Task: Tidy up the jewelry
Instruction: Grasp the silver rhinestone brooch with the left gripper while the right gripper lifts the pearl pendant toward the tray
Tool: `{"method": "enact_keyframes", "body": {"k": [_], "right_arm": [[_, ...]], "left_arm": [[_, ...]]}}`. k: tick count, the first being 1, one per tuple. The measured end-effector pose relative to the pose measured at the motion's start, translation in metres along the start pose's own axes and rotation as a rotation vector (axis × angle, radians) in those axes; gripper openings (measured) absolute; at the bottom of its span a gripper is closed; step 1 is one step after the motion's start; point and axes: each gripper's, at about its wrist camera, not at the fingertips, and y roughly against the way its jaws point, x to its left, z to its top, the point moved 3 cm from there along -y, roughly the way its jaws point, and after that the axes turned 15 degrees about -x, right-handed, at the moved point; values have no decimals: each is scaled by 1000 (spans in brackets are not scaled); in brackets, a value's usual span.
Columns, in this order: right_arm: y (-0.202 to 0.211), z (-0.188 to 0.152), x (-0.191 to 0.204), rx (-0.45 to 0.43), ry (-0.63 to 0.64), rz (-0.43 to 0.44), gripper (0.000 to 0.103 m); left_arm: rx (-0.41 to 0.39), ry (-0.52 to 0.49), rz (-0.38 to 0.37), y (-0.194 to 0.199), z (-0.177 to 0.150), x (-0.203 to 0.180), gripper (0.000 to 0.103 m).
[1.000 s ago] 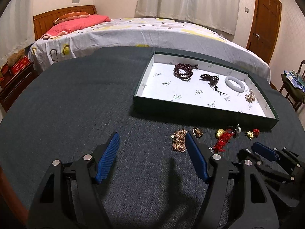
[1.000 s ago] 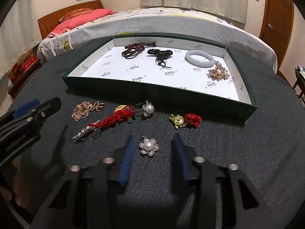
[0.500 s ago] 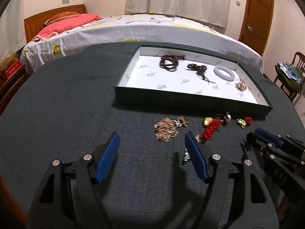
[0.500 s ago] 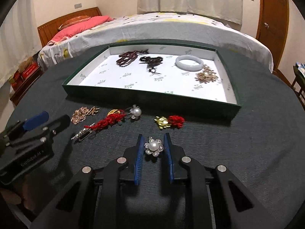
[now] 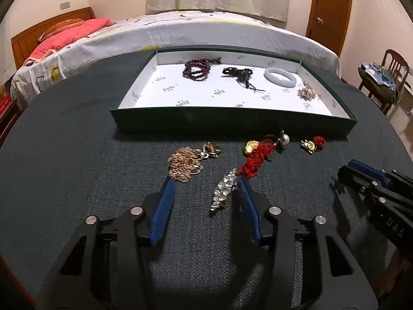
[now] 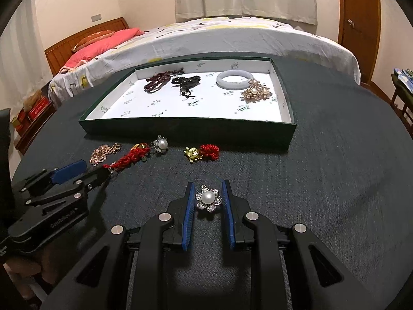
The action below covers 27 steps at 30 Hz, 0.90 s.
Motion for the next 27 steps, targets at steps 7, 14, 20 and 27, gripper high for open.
{"method": "enact_keyframes", "body": {"k": [7,14,20,27], "right_arm": [[3,-1,-3,-7,-12,6,22],[7,-2,-6,-16,-14,5,22],[15,-1,-5,-35,-4,4,22],[28,6,0,-65,2,14,22]], "left_arm": [[2,-36,-22,0,-3,-7,22],[-10,-44,-21,4,-5,-9,15],[-52,-39,-11,21,1,-7,14],[-114,-26,-15,46,16,-8,14]]}}
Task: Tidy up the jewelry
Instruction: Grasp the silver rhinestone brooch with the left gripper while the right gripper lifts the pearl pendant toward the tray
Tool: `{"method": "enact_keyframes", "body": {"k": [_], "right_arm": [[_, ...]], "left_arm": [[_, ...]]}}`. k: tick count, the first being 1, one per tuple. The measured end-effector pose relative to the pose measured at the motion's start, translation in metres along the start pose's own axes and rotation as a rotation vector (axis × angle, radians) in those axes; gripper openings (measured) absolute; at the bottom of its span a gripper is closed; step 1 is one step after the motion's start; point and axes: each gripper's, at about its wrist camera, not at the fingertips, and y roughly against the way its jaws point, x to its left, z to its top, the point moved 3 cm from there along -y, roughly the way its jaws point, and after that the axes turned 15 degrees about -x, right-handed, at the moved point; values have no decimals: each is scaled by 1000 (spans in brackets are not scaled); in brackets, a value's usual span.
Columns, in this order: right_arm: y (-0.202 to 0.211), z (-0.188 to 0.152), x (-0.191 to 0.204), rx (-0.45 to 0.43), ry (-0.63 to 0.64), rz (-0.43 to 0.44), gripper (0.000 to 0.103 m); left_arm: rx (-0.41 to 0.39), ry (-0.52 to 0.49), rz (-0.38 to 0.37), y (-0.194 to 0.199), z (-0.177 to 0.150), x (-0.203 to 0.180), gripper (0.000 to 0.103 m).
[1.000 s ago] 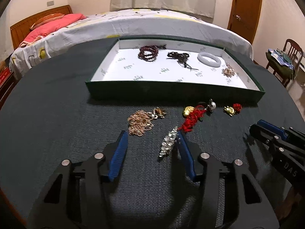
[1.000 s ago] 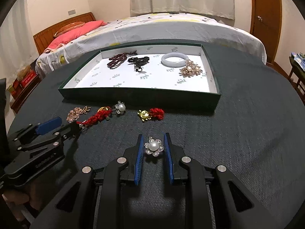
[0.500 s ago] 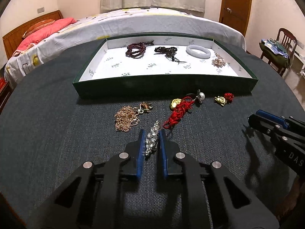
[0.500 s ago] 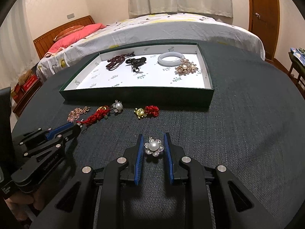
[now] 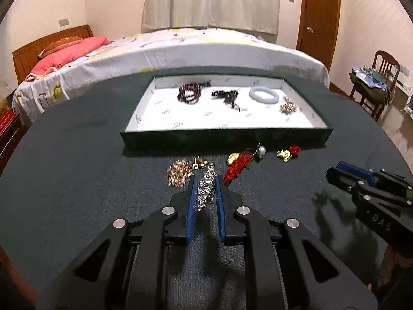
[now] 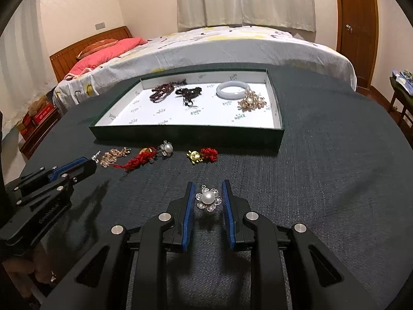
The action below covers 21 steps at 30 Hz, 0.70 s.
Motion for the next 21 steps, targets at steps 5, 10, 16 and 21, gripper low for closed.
{"method": "enact_keyframes", "body": {"k": [5,10,16,21], "right_arm": [[9,14,4,-38,5,6,22],[12,30,6,-77,15,9,22],[6,52,11,-121,33,12,22],[-4,70,13,-158,42,12,22]], "left_arm": [[-48,8,-1,9,18,-1,14],[-92,6,4,10,37,-1,14],[-131,15,23,0,60,7,14],[-167,19,37,-9,76,15,14]]}}
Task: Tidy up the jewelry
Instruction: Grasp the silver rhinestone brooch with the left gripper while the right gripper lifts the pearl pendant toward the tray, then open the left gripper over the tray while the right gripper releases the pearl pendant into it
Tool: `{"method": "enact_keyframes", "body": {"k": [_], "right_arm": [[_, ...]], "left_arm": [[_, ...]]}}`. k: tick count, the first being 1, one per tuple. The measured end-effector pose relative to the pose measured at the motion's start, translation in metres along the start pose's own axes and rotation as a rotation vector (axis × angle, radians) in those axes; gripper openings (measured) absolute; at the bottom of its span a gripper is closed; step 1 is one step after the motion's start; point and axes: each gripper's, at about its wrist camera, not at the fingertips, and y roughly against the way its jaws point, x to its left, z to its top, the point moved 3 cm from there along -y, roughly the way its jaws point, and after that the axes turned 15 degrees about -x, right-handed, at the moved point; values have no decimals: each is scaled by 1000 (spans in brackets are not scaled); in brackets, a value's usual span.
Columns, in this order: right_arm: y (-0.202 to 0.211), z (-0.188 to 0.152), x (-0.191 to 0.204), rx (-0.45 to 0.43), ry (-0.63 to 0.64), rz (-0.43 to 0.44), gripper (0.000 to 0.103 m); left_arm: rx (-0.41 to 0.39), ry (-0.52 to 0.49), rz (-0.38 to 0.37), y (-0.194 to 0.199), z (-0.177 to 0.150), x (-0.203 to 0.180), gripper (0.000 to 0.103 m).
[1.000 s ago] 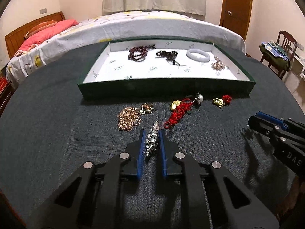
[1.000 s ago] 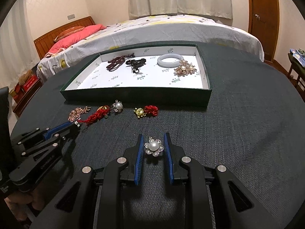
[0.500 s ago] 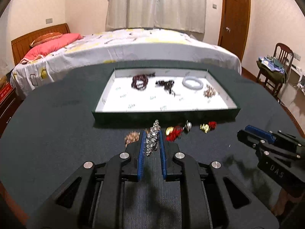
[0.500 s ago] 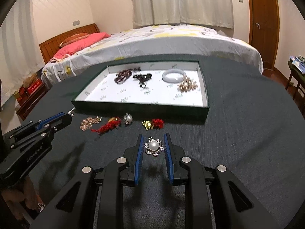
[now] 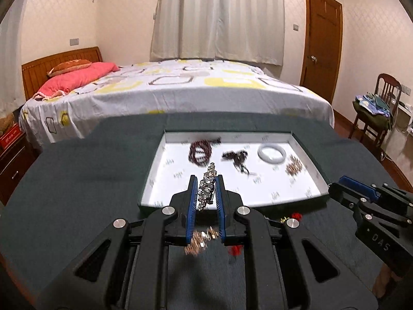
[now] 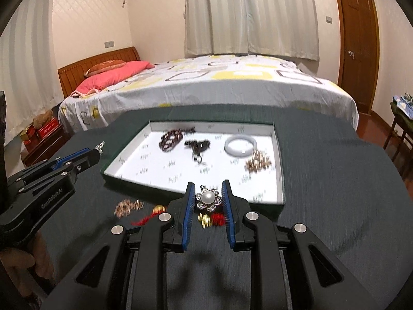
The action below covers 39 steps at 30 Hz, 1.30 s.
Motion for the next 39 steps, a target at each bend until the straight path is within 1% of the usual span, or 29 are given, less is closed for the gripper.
{"method": "enact_keyframes", "body": {"k": [9,13,18,22,28,34,36,39], "right_arm": [[-37,31,2,-78,21,-1,22],[-63,35,0,-89,19,-12,22],[-93,31,-3,-75,17,-26,22],[-118,23,-3,-34,20,-31,22],[-151,5,-6,73,15,-35,22],[-171,-12,-9,176,-7,-45,22],[-175,-16,-10,193,-9,-52,22],[-178,-21,-12,213,-10,-55,22]], "left_arm": [[-66,-1,29,-40,28,8,14],[-57,4,43,-67,30,10,14],[-12,9,59,-103,20,13,14],[34,3,60,-128,9,14,14],[124,10,72,-157,-8,21,14],[211,14,74,-173,-23,24,14],[238,11,70,-177,-27,25,14],[252,10,76,-180,-32,25,16]]}}
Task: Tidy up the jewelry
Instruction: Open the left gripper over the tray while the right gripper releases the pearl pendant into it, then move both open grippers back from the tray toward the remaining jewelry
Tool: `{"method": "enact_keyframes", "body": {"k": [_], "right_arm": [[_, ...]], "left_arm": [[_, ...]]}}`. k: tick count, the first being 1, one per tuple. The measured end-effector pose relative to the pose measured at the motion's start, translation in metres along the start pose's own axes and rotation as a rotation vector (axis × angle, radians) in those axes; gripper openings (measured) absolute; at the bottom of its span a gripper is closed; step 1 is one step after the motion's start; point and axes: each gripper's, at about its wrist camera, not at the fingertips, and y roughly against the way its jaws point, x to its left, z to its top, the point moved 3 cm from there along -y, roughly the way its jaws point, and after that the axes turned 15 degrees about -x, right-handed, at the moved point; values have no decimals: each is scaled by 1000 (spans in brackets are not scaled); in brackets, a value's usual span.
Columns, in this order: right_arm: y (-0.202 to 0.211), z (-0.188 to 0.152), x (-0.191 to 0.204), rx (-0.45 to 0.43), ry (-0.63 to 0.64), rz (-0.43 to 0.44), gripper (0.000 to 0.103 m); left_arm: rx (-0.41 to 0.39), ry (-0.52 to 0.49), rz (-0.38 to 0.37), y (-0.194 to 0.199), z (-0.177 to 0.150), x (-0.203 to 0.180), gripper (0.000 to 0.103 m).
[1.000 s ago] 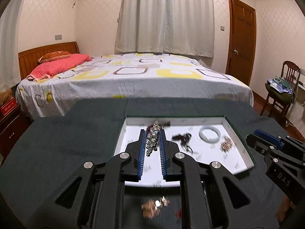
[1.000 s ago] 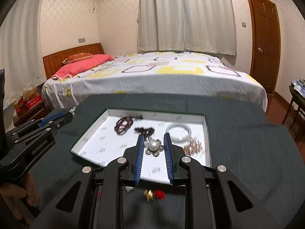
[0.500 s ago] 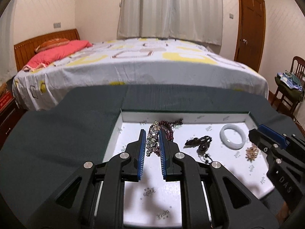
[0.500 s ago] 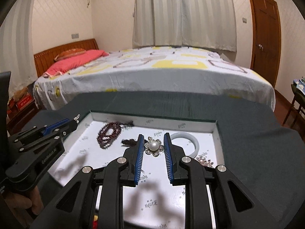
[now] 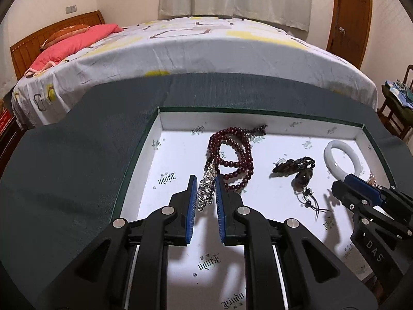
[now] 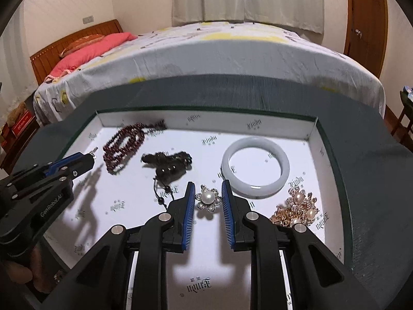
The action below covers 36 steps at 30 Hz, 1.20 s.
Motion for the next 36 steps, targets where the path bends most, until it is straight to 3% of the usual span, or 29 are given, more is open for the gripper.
{"method": "enact_keyframes", "body": {"k": [2,7,9,12,25,36], "right_arm": [[-1,0,-1,5,-4,2,22],[-2,0,-1,13,-2,3,26],[1,2,-1,1,-14,4,44],[6,5,-1,-20,-20,11,52],[65,16,-4,-131,-38,25,52],[106,-19,-9,-130,-43,17,52]], "left_arm": [[4,-1,4,-1,-2,0,19],[-2,5,13,-2,-3,1,41],[-4,6,12,-1,-3,1,46],[-7,13,6,2,-1,3,53],[-95,65,-18,54,21,20,58],[-104,67,-28,100,-9,22,58]]}}
